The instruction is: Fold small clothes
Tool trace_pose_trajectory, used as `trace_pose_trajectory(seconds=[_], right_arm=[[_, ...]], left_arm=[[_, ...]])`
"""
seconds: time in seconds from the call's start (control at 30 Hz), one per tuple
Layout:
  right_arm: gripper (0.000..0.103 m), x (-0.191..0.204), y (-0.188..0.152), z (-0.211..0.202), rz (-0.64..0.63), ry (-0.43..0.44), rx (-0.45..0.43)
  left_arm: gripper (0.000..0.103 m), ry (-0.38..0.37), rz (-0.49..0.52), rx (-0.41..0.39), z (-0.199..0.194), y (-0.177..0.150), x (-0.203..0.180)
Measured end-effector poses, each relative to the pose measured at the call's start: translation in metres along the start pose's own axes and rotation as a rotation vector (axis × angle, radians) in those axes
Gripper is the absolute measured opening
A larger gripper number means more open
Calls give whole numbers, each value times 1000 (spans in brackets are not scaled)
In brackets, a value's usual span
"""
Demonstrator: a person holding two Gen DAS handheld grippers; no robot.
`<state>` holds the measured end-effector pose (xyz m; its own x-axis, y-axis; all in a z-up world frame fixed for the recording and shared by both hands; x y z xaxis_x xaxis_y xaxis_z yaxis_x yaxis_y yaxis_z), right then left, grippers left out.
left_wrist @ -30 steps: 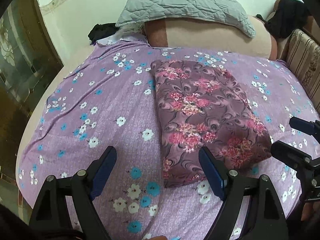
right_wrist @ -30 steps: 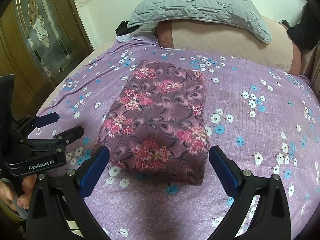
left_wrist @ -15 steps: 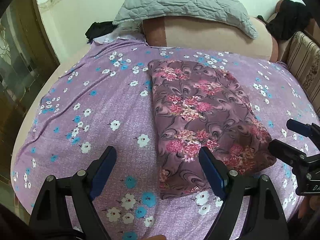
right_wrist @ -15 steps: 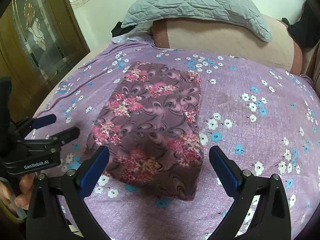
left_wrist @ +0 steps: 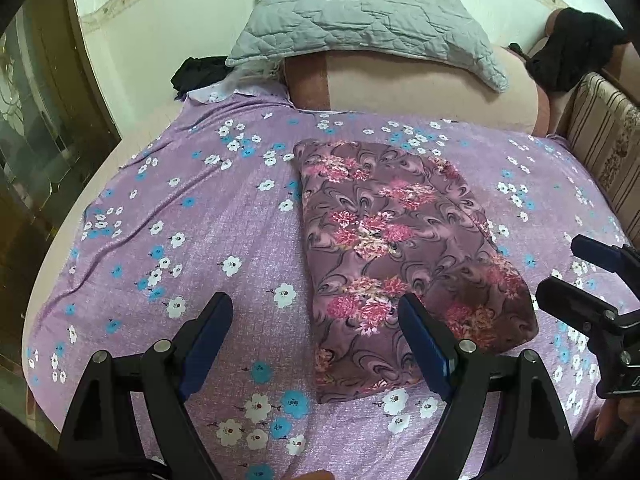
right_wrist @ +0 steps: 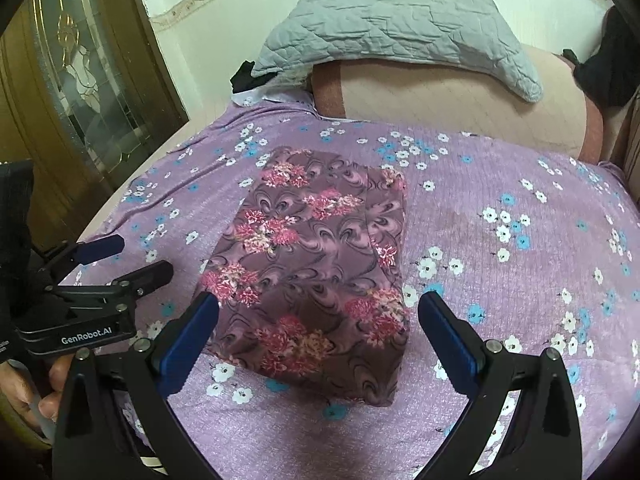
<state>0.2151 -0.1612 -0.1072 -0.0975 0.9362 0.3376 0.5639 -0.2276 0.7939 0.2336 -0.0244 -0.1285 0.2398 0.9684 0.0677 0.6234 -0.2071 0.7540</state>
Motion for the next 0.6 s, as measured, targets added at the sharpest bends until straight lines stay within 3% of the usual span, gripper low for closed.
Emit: trace_pose_trajectory(seconds=[0.6], right_arm=[[100,-4,5,2,21,-4,9]], left_arm=[[85,-12,2,-4,-1,10,-5]])
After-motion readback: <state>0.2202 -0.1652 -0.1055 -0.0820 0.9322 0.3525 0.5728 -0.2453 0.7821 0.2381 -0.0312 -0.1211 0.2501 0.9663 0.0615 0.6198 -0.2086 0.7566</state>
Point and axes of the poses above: each gripper's, at about its wrist camera, not at the fingertips, and z roughly the way its jaws point, x to its left, y to its top, the point moved 10 cm from there along z, roughly the way its jaws point, and after that the axes turned 11 degrees about -x, right-handed, at the moved point
